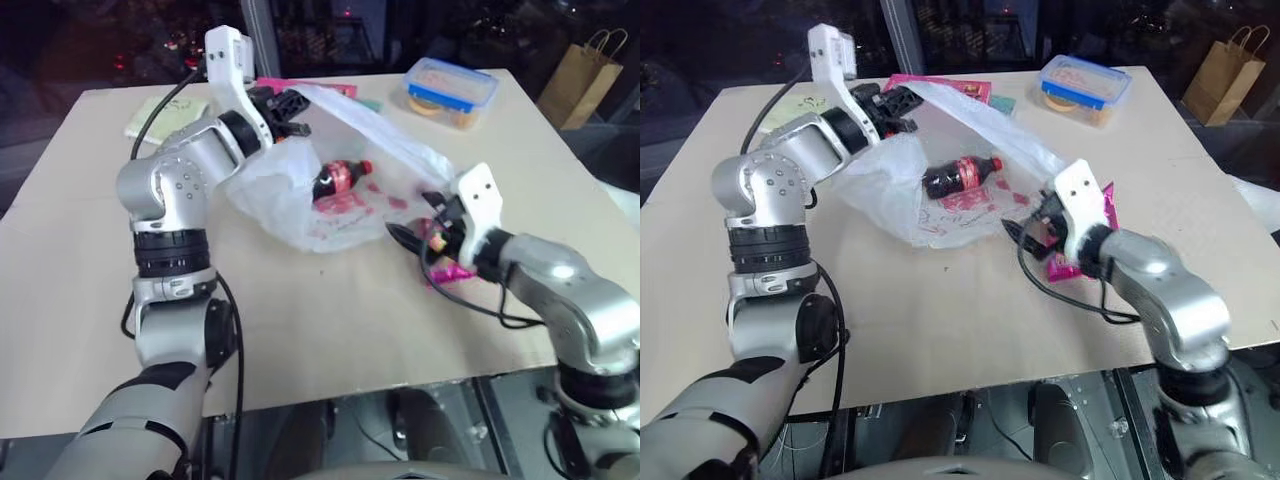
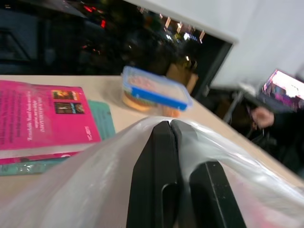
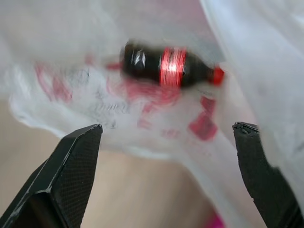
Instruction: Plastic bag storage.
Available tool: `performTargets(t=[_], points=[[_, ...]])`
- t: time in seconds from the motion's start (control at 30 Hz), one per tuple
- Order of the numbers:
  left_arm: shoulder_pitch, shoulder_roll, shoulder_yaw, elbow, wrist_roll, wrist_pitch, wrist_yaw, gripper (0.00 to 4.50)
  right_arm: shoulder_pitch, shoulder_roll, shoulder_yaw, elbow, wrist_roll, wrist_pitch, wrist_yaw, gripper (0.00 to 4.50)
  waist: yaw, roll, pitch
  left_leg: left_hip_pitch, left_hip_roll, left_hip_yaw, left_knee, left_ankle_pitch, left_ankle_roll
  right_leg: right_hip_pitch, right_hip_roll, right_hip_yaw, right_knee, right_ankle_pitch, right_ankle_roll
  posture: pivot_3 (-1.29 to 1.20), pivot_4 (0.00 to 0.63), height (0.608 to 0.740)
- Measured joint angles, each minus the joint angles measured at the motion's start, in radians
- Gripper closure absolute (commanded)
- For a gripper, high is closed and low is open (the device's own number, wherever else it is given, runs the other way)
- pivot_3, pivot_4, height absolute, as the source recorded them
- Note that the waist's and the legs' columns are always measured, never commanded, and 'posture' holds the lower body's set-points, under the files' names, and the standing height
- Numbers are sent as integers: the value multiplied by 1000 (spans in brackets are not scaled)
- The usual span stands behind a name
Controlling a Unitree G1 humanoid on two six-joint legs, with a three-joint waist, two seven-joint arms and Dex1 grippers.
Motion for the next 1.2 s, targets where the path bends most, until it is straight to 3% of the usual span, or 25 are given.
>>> performTargets(t=[0.2, 0.33, 0.43, 0.5, 0.63, 0.83, 1.07, 1.2], points=[[51, 5, -142, -38, 96, -113, -79, 4500, 7, 84, -59, -94, 67, 55, -70, 37, -5, 0, 0, 1, 2, 2, 0, 0, 0, 0, 1, 1, 0, 0, 0, 0, 150, 740], [71, -39, -194, -102, 99, -125, -110, 4500, -139, 150, 69, 176, -36, -88, -107, 37, -6, 0, 0, 2, 2, 4, 1, 0, 0, 0, 1, 3, 0, 0, 0, 0, 150, 740], [71, -56, -198, -107, 104, -125, -98, 4500, -188, 127, 148, 313, -63, -170, -33, 37, -4, 0, 0, 1, 1, 3, 1, 0, 0, 0, 1, 2, 0, 0, 0, 0, 150, 740], [70, -68, -193, -107, 112, -125, -82, 4500, -222, 120, 151, 328, 5, -172, 59, 37, -4, 0, 0, 0, 1, 3, 1, 0, 0, -1, 1, 2, 0, 0, 0, 0, 150, 740], [49, -98, -189, -70, 142, -139, -20, 4500, -284, 155, -1, 185, 260, -97, 109, 37, 0, 0, 0, -1, 1, 0, 0, 0, 1, -1, 1, 0, -2, 0, 0, 0, 150, 740], [47, -99, -130, -8, 169, -156, 23, 4500, -231, 116, -213, 45, 562, -11, 3, 37, 3, 0, 0, 0, 1, 1, 0, 0, 1, 1, 0, 0, -1, 0, 0, 0, 150, 740], [37, -137, -129, -17, 163, -161, 2, 4500, -206, 16, -156, 17, 576, -10, -67, 37, -3, 0, 0, 1, 1, 2, 1, 0, 1, 0, 0, 1, 1, 0, 0, 0, 150, 740], [33, -121, -104, -1, 162, -158, 15, 4500, -110, -125, -293, -95, 729, -11, -132, 37, 3, 0, 0, 0, 1, 1, 1, 0, 2, 0, 0, 1, 0, 0, 0, 0, 150, 740]])
